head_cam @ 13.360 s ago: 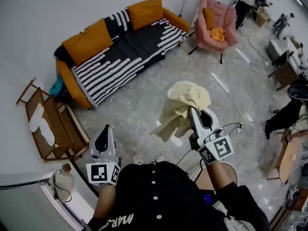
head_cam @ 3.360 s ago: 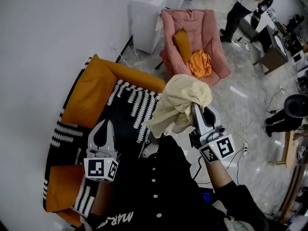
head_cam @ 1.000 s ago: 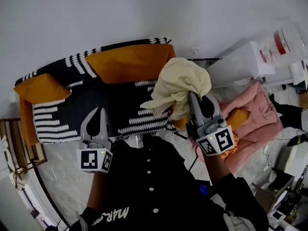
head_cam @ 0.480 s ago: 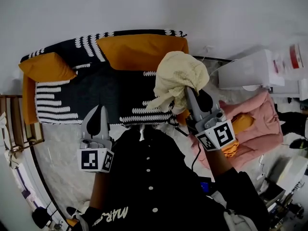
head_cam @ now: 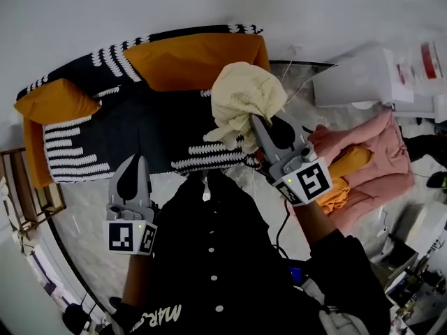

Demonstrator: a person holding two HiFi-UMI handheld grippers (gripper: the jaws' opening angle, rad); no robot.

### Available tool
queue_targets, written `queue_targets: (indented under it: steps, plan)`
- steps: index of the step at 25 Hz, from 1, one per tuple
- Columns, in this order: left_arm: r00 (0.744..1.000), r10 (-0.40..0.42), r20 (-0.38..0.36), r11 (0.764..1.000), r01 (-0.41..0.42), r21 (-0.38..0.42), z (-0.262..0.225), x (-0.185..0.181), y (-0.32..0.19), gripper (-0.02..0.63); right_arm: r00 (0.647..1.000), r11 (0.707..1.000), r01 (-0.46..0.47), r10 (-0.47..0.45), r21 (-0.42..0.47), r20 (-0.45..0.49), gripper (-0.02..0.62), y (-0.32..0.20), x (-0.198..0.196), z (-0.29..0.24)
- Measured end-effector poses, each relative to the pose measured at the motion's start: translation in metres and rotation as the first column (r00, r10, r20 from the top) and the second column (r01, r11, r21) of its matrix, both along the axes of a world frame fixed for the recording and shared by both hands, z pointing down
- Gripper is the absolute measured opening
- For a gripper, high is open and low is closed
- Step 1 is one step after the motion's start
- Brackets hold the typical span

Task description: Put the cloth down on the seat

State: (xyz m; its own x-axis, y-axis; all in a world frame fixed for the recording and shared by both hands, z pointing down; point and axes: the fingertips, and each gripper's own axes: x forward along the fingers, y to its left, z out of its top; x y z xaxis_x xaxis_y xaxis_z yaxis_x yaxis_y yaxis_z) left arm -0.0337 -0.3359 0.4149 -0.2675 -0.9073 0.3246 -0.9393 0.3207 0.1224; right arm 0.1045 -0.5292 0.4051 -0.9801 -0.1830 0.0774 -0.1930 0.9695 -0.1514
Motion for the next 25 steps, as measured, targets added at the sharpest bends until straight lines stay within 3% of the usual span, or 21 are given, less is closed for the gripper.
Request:
queue_targets:
  steps: [9, 15, 25]
  plan:
    - [0.998, -0.041, -0.057, 0.999, 0.039, -0.037, 0.039, -0.01, 0.015, 0.003, 0.996, 0.998, 0.036, -0.041, -0.059, -0.084, 0.058, -0.005, -0.029, 0.074]
    - [0.997, -0.028, -0.071, 0.998, 0.024, -0.064, 0.067, -0.01, 0.002, 0.003, 0.987, 0.996, 0.057, -0.067, -0.07, -0.146, 0.058, -0.013, -0.046, 0.133]
    - [0.986, -0.057, -0.156, 0.993, 0.04, -0.109, 0.112, 0.011, 0.004, 0.003, 0.937, 0.988, 0.109, -0.14, -0.113, -0.321, 0.06, -0.011, -0.049, 0.254]
